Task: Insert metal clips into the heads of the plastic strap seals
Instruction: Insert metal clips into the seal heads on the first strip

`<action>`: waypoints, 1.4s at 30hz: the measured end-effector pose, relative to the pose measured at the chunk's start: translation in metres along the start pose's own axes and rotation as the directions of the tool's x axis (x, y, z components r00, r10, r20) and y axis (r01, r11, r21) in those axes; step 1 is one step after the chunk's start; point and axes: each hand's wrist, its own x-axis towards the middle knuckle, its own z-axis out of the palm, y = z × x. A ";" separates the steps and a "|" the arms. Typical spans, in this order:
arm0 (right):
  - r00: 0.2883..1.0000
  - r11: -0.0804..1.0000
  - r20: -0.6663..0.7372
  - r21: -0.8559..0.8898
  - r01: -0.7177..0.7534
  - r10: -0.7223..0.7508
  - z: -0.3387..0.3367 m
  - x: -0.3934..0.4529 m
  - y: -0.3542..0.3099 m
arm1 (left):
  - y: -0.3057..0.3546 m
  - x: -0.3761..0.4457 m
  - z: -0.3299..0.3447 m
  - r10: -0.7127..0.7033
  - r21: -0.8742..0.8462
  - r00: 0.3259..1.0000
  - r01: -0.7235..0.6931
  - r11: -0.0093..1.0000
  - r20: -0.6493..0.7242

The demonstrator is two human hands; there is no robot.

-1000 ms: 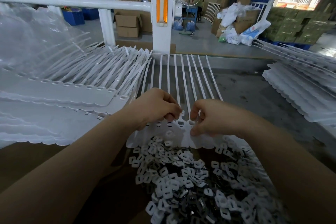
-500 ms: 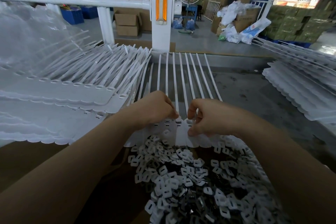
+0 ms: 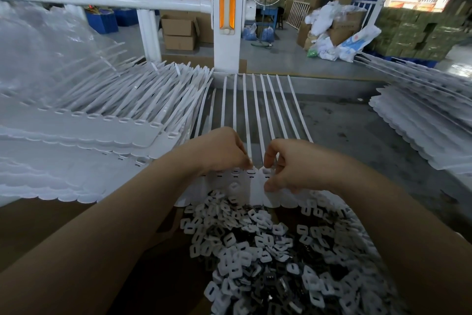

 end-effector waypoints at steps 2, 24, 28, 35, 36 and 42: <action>1.000 1.000 0.000 0.011 -0.001 0.001 0.001 0.000 0.000 | -0.001 0.000 0.000 -0.009 0.004 1.000 0.009 1.000 0.028; 1.000 1.000 0.004 -0.011 -0.010 0.010 0.001 -0.004 -0.003 | 0.003 -0.003 0.003 -0.015 0.034 1.000 0.015 0.999 -0.004; 1.000 1.000 -0.002 -0.010 -0.004 0.004 0.001 -0.003 -0.002 | 0.005 -0.003 0.004 -0.035 0.039 0.999 0.036 0.999 -0.010; 1.000 1.000 -0.001 0.010 -0.001 0.001 0.002 -0.004 -0.003 | 0.003 -0.003 0.006 -0.051 0.000 0.998 0.051 0.999 -0.032; 1.000 1.000 -0.004 0.010 0.006 -0.006 0.002 -0.004 -0.003 | 0.003 -0.003 0.006 -0.053 -0.001 0.998 0.053 0.999 -0.035; 0.983 0.983 0.000 -0.001 0.186 -0.186 -0.001 -0.007 -0.006 | 0.000 -0.001 0.007 -0.040 -0.008 0.999 0.040 0.999 -0.035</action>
